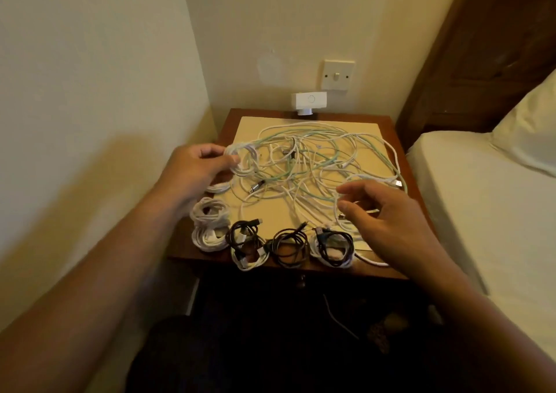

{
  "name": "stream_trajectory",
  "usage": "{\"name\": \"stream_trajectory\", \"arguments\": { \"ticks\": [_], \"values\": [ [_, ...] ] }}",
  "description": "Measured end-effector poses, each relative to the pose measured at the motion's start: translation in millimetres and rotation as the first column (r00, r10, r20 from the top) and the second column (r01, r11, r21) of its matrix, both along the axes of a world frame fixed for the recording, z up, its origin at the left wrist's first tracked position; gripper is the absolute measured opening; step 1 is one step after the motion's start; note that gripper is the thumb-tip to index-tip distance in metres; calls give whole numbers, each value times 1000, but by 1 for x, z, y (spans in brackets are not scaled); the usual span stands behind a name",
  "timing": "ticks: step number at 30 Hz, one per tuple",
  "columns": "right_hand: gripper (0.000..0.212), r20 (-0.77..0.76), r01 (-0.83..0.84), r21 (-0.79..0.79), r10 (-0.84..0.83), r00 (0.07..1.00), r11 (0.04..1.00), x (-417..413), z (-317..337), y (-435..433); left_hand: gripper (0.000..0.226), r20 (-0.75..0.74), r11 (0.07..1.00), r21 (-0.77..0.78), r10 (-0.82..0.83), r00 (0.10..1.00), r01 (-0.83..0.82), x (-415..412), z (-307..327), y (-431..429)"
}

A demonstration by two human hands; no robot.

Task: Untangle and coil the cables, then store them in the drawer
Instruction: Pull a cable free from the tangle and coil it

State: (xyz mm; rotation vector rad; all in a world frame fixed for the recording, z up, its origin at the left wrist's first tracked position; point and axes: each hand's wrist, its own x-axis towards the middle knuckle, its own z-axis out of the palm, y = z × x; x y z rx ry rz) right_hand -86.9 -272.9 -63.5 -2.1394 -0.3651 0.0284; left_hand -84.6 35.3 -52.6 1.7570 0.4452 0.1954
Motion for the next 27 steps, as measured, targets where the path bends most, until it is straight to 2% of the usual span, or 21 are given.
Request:
{"name": "stream_trajectory", "arguments": {
  "ticks": [4, 6, 10, 16, 20, 27],
  "values": [
    [19, 85, 59, -101, -50, 995, 993, 51, -4, -3, 6, -110, 990, 121, 89, 990, -75, 82, -25, 57],
    [20, 131, 84, -144, -65, 989, 986, 68, -6, -5, 9, -190, 982, 176, 97, 977, -63, 103, -35, 73],
    [22, 199, 130, -236, -83, 976, 963, 97, -15, -5, 6, -352, 987, 158, 92, 931, -38, 124, -54, 89],
    [26, 127, 102, -388, -57, 990, 916, 111, -22, -4, 8, -326, 971, 231, 139, 935, -64, 129, -64, 97],
    [26, 100, 78, -392, -42, 994, 917, 114, -22, -4, 8, -383, 986, 161, 107, 918, -48, 128, -62, 94],
    [28, 86, 13, -424, 26, 996, 906, 119, -24, -8, 16, -432, 966, 249, 41, 901, 76, 127, -52, 84]
  ]
}}
